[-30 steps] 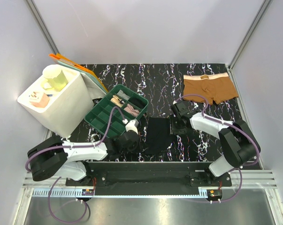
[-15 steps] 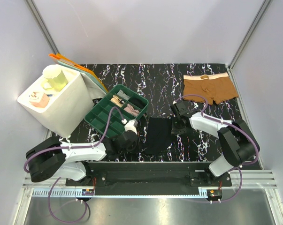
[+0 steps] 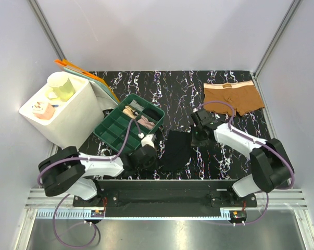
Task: Roll the underwear
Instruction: Fold the underwear at the center of the board.
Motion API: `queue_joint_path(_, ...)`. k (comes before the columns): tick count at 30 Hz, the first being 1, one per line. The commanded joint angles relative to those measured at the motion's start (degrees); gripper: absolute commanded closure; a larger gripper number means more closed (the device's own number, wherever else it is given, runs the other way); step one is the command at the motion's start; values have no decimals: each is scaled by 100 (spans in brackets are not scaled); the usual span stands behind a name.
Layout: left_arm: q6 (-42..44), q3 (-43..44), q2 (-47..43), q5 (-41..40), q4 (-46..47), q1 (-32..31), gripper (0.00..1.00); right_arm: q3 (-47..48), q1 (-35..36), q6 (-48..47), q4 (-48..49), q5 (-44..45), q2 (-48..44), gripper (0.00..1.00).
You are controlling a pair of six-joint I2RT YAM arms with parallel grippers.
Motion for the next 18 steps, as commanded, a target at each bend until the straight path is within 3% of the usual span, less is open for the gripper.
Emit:
queue_joint_path(1, 158, 303, 304, 141, 579, 33, 100, 429, 137, 136, -134, -157, -161, 100)
queue_joint_path(18, 184, 207, 226, 124, 623, 33, 100, 1493, 1025, 443, -99, 1, 1183, 100)
